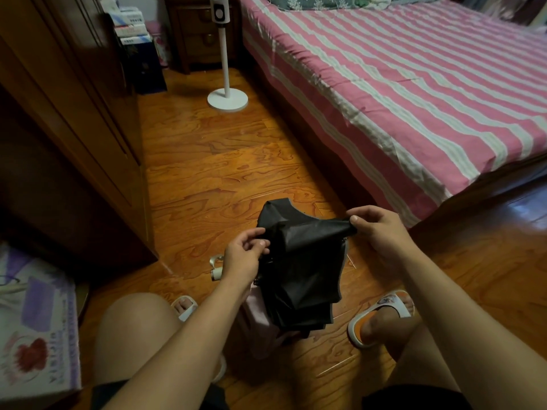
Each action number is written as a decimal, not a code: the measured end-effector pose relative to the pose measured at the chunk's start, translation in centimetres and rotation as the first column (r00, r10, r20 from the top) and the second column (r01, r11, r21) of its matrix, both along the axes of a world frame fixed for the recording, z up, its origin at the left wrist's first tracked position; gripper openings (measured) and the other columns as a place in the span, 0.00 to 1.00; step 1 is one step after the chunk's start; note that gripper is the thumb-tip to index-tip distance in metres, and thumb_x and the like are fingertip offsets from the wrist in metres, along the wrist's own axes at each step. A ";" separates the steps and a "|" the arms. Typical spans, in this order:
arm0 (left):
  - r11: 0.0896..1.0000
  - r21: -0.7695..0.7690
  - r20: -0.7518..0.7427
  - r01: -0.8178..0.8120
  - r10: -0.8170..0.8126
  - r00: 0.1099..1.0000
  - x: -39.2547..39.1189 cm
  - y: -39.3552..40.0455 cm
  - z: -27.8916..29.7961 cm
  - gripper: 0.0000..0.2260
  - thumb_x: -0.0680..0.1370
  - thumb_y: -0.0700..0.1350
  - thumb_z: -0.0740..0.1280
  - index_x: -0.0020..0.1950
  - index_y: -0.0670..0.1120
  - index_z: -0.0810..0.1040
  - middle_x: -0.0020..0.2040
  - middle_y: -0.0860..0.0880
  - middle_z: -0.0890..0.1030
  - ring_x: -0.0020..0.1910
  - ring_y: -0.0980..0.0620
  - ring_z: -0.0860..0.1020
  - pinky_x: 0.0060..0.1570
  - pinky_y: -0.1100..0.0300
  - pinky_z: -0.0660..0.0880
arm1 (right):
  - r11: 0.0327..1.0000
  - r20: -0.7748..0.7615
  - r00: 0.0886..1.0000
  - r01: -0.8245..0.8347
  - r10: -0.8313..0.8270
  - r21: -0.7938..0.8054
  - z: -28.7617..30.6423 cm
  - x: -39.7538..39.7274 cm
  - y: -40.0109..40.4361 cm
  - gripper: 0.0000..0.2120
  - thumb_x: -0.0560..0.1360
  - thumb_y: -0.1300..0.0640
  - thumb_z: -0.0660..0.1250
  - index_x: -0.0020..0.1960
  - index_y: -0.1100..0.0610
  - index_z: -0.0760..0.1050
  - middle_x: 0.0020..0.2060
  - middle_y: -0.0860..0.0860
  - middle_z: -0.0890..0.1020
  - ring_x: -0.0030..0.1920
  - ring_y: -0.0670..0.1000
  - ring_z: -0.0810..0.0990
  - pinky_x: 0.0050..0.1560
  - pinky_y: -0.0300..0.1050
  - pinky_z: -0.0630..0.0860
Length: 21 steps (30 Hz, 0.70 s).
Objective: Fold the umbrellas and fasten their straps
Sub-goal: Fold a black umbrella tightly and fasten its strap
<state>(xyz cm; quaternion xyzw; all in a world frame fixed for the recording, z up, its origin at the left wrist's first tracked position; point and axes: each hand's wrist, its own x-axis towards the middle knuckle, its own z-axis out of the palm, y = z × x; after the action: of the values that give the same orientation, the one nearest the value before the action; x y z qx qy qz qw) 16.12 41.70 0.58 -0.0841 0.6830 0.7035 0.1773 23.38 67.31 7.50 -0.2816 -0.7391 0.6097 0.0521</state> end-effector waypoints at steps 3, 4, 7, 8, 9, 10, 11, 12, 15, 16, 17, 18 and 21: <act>0.989 -0.009 -0.038 0.148 -0.148 0.988 0.1 0.7 0.8 0.14 0.83 0.44 0.65 0.69 0.51 0.75 0.50 0.52 0.83 0.48 0.61 0.81 0.50 0.65 0.77 | 0.998 0.007 0.998 -0.063 0.063 0.001 0.2 0.1 -0.2 0.08 0.80 0.62 0.69 0.55 0.55 0.84 0.53 0.55 0.84 0.53 0.53 0.83 0.50 0.42 0.77; 0.975 -0.012 -0.050 0.221 -0.221 0.974 0.1 1.2 1.0 0.17 0.83 0.47 0.66 0.72 0.53 0.72 0.55 0.54 0.81 0.52 0.63 0.79 0.54 0.65 0.76 | 0.998 0.003 0.998 -0.069 0.069 -0.001 0.3 0.0 -0.3 0.08 0.80 0.61 0.69 0.56 0.55 0.84 0.53 0.55 0.84 0.53 0.52 0.83 0.50 0.42 0.77; 0.921 -0.146 -0.119 0.362 -0.379 0.918 0.0 2.3 1.2 0.26 0.80 0.49 0.71 0.77 0.59 0.67 0.67 0.58 0.73 0.65 0.62 0.72 0.66 0.56 0.73 | 0.998 -0.018 0.998 -0.063 0.062 -0.027 0.5 -0.1 -0.5 0.08 0.80 0.61 0.69 0.56 0.56 0.84 0.53 0.55 0.84 0.54 0.53 0.83 0.52 0.44 0.79; 0.918 -0.182 -0.140 0.352 -0.378 0.915 -0.1 2.6 1.3 0.25 0.80 0.45 0.71 0.76 0.59 0.70 0.67 0.56 0.75 0.65 0.60 0.74 0.66 0.56 0.75 | 0.998 -0.022 0.998 -0.058 0.057 -0.023 0.6 -0.1 -0.4 0.08 0.80 0.61 0.69 0.56 0.55 0.84 0.54 0.55 0.84 0.54 0.53 0.83 0.52 0.44 0.79; 0.925 -0.202 -0.157 0.323 -0.356 0.921 -0.3 2.7 1.4 0.23 0.80 0.43 0.70 0.73 0.58 0.73 0.66 0.54 0.79 0.63 0.59 0.77 0.64 0.57 0.77 | 0.999 -0.020 0.999 -0.051 0.051 -0.015 0.6 -0.2 -0.4 0.08 0.80 0.61 0.69 0.56 0.55 0.84 0.54 0.55 0.84 0.54 0.53 0.83 0.52 0.44 0.79; 0.933 -0.215 -0.179 0.287 -0.327 0.928 -0.3 2.6 1.6 0.21 0.80 0.41 0.70 0.71 0.56 0.76 0.64 0.53 0.81 0.62 0.58 0.79 0.62 0.60 0.77 | 0.999 -0.017 0.999 -0.046 0.046 -0.005 0.6 -0.3 -0.3 0.08 0.80 0.61 0.69 0.56 0.55 0.84 0.55 0.55 0.83 0.55 0.54 0.83 0.51 0.44 0.79; 0.938 -0.226 -0.201 0.263 -0.309 0.930 -0.3 2.4 1.7 0.20 0.80 0.40 0.70 0.71 0.54 0.76 0.62 0.53 0.82 0.62 0.59 0.79 0.60 0.63 0.77 | 0.999 -0.013 0.999 -0.047 0.047 0.002 0.6 -0.2 -0.2 0.08 0.80 0.60 0.69 0.57 0.55 0.83 0.56 0.55 0.82 0.56 0.54 0.82 0.52 0.44 0.79; 0.938 -0.223 -0.221 0.264 -0.313 0.924 -0.3 2.2 1.7 0.21 0.80 0.39 0.69 0.72 0.53 0.76 0.63 0.55 0.81 0.62 0.61 0.79 0.60 0.65 0.76 | 0.998 -0.005 0.998 -0.056 0.057 0.007 0.5 -0.3 -0.1 0.09 0.80 0.59 0.69 0.59 0.54 0.83 0.57 0.54 0.82 0.58 0.53 0.82 0.54 0.45 0.79; 0.908 -0.284 -0.273 0.307 -0.384 0.882 0.1 1.4 1.3 0.23 0.81 0.40 0.68 0.75 0.55 0.72 0.65 0.60 0.77 0.64 0.64 0.76 0.63 0.65 0.74 | 0.990 0.031 0.990 -0.140 0.140 -0.012 0.7 -0.4 -0.1 0.13 0.81 0.54 0.68 0.65 0.48 0.80 0.60 0.50 0.81 0.61 0.51 0.80 0.61 0.47 0.78; 0.894 -0.326 -0.286 0.308 -0.404 0.869 0.3 1.2 1.2 0.22 0.82 0.42 0.68 0.75 0.55 0.72 0.64 0.60 0.77 0.64 0.64 0.76 0.64 0.65 0.73 | 0.984 0.039 0.983 -0.179 0.178 0.013 0.9 -0.4 -0.4 0.14 0.81 0.54 0.68 0.67 0.48 0.79 0.59 0.47 0.80 0.61 0.48 0.80 0.58 0.42 0.77; 0.883 -0.360 -0.293 0.301 -0.414 0.862 0.4 1.1 1.2 0.20 0.83 0.44 0.67 0.75 0.55 0.73 0.64 0.60 0.78 0.63 0.64 0.76 0.63 0.65 0.73 | 0.977 0.037 0.979 -0.205 0.203 0.063 1.1 -0.5 -0.7 0.14 0.82 0.56 0.67 0.67 0.48 0.79 0.58 0.45 0.80 0.60 0.46 0.79 0.55 0.38 0.75; 0.878 -0.379 -0.292 0.293 -0.414 0.862 0.3 1.0 1.2 0.18 0.83 0.46 0.66 0.74 0.55 0.74 0.63 0.59 0.80 0.62 0.64 0.76 0.63 0.65 0.74 | 0.971 0.023 0.978 -0.208 0.207 0.113 1.2 -0.7 -0.9 0.13 0.82 0.57 0.66 0.66 0.50 0.80 0.57 0.43 0.80 0.60 0.44 0.78 0.53 0.35 0.73; 0.873 -0.386 -0.237 0.300 -0.408 0.882 -0.1 0.8 1.3 0.15 0.82 0.52 0.67 0.70 0.55 0.77 0.53 0.61 0.82 0.55 0.66 0.79 0.56 0.65 0.76 | 0.966 -0.023 0.981 -0.184 0.191 0.182 1.6 -1.3 -1.3 0.11 0.82 0.59 0.66 0.62 0.52 0.83 0.55 0.43 0.82 0.58 0.41 0.79 0.49 0.31 0.71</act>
<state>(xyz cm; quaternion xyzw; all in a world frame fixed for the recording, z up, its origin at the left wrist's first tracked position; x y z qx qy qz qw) 15.99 42.46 1.92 0.1265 0.8162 0.5349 0.1778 22.07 66.03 9.07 -0.1922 -0.8129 0.5487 0.0339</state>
